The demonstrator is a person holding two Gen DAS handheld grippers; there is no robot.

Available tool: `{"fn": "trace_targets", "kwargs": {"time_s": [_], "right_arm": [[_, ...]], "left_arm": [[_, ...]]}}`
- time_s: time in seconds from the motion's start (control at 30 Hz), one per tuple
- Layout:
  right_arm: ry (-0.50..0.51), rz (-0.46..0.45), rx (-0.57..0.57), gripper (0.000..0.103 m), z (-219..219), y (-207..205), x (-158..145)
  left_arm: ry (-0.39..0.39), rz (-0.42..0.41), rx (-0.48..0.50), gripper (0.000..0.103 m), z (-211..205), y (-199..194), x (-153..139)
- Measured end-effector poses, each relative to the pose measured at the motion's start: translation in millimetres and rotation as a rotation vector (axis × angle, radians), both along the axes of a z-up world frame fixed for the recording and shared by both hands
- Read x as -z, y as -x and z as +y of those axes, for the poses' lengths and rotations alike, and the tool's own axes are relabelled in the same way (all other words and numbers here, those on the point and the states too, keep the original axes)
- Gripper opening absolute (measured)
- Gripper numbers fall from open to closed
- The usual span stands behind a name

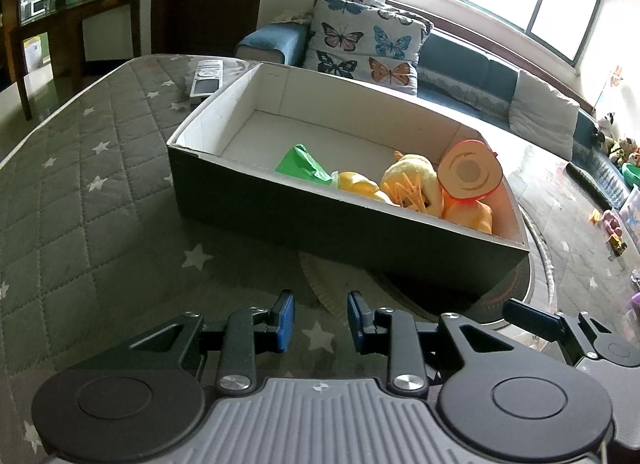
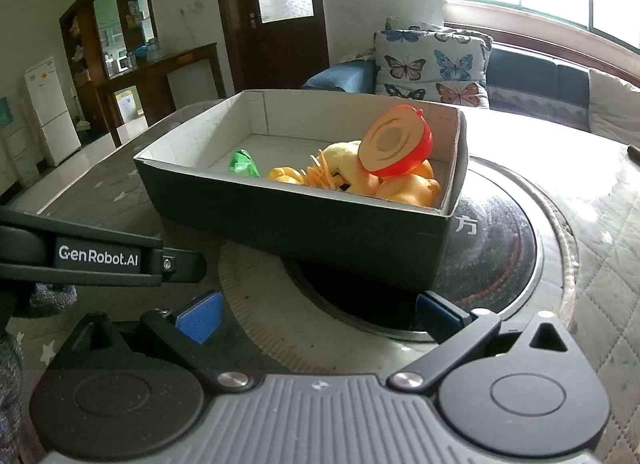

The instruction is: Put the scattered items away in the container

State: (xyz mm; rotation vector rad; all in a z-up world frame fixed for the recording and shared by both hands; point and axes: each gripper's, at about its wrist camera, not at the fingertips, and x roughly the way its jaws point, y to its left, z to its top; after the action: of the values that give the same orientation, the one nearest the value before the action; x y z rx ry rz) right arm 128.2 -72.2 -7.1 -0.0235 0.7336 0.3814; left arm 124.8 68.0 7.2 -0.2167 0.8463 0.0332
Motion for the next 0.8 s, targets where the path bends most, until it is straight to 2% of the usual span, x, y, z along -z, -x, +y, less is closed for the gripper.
{"fn": "trace_targets", "kwargs": {"time_s": [0.8], "right_arm": [[0.001, 0.024, 0.021, 0.103, 0.6, -20.3, 3.9]], "left_arm": [[-0.02, 0.023, 0.027, 0.03, -0.1, -26.7, 7.9]]}}
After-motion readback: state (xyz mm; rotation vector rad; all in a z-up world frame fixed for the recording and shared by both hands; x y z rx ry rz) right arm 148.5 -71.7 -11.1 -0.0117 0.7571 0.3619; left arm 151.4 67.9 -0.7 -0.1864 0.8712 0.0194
